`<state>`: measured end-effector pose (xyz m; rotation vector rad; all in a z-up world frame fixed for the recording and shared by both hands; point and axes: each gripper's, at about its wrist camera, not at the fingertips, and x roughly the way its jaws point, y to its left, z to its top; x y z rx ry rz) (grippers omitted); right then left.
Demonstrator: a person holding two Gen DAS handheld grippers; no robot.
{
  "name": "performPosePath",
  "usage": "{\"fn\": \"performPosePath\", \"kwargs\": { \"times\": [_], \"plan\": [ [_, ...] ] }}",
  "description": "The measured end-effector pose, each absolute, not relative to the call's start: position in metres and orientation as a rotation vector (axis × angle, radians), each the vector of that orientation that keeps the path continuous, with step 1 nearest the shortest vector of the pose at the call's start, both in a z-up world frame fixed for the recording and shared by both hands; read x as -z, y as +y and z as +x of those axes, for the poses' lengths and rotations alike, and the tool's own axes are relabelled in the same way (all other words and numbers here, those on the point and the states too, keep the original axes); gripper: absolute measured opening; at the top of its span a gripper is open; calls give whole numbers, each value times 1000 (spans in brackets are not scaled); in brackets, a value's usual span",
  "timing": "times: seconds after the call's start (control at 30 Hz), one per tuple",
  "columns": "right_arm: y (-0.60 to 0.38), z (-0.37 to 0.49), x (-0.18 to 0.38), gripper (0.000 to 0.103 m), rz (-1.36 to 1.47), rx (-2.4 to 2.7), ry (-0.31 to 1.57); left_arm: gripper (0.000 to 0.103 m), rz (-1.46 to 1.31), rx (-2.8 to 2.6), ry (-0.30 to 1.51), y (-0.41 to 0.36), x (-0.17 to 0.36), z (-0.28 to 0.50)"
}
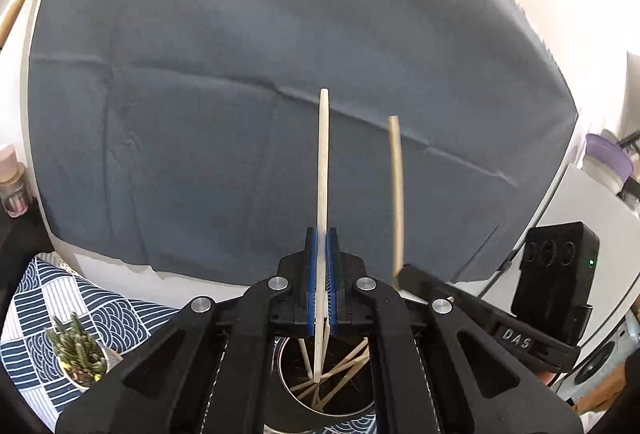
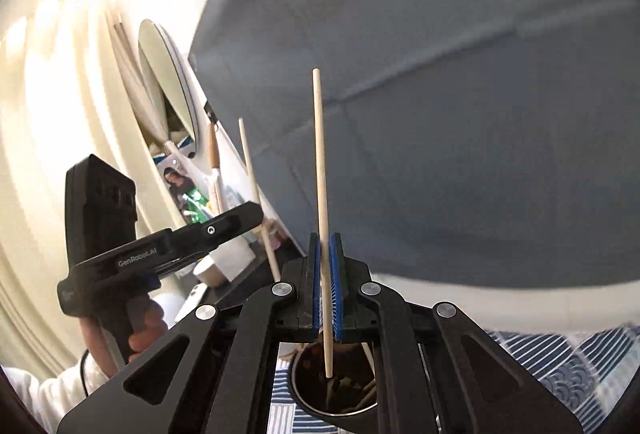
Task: Organize utensils
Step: 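Open the left tool over the cup while the right tool releases its stick, then raise both open tools away from the black cup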
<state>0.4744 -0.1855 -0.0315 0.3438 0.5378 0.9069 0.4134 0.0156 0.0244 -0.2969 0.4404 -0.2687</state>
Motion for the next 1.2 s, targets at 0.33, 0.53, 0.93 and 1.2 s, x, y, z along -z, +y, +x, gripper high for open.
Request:
{"fn": "performPosePath", "kwargs": {
  "times": [0.33,0.53,0.93,1.2],
  "plan": [
    [-182,470,59,9,294,-882,585,11,-268,241,518,9,18,409],
    [-199,466,35,20,243,-770,533,28,-234,221,536,22,12,398],
    [-216,405,-1,81,19,-502,557,71,-402,286,553,70,4,366],
    [-200,355,1,88,-41,-364,598,89,-309,226,637,87,14,336]
  ]
}}
